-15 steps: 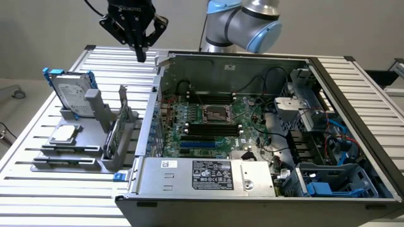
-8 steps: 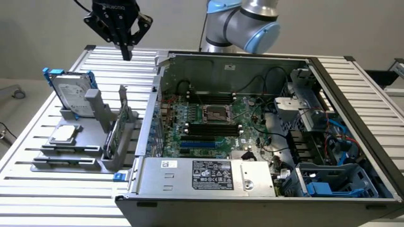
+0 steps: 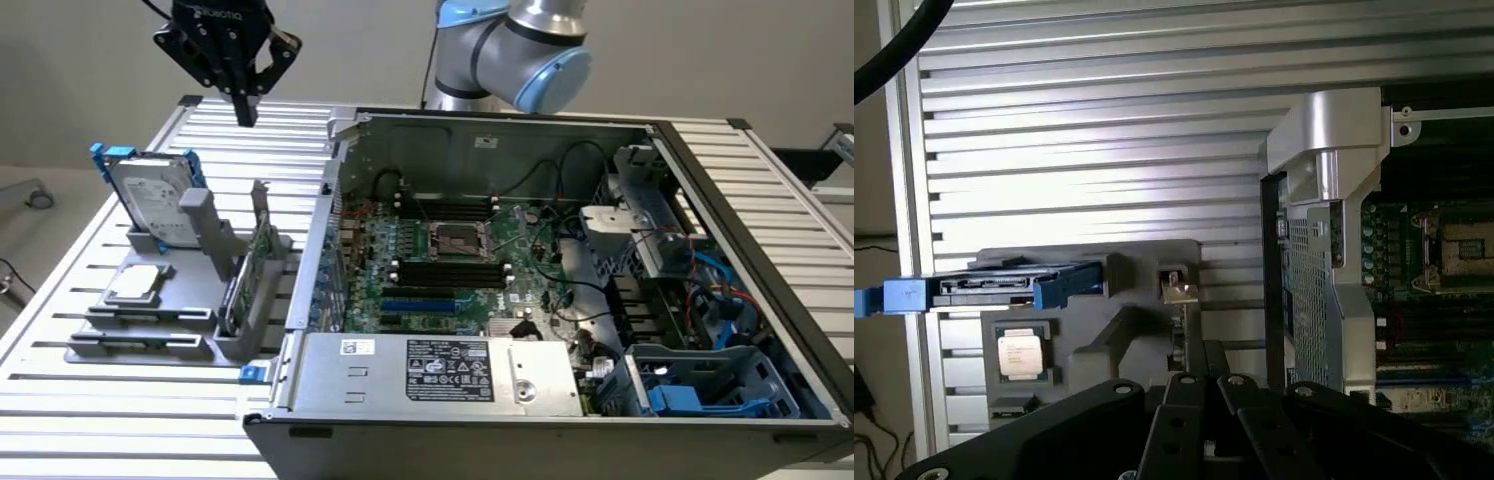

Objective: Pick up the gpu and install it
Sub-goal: 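Reach for the gpu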

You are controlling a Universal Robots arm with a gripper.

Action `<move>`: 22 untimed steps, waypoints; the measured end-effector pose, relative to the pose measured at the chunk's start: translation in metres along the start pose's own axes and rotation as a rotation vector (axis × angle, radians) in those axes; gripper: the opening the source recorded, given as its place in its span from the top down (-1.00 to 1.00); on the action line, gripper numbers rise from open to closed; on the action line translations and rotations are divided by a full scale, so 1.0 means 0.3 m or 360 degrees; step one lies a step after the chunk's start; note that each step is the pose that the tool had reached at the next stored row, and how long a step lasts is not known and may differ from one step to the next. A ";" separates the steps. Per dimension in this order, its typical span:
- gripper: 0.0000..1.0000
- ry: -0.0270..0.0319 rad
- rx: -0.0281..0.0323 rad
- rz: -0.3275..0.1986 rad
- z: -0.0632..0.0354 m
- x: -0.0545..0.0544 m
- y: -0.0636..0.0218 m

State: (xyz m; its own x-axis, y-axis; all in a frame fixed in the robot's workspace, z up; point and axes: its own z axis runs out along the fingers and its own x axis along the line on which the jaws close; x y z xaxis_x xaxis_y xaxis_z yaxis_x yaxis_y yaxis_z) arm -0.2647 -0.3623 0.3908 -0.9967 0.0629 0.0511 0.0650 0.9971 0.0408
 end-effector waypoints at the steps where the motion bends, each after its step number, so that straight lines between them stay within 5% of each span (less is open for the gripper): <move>1: 0.79 -0.00002 0.00017 -0.0009 0.000 0.004 -0.001; 15: 0.79 -0.00424 0.00050 -0.0100 -0.015 0.058 -0.039; 22: 0.79 -0.00398 0.00070 -0.0146 -0.015 0.063 -0.057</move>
State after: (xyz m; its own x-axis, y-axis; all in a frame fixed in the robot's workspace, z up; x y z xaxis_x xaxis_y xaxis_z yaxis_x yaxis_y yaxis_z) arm -0.2844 -0.3782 0.3956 -0.9994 -0.0277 0.0225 -0.0268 0.9988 0.0398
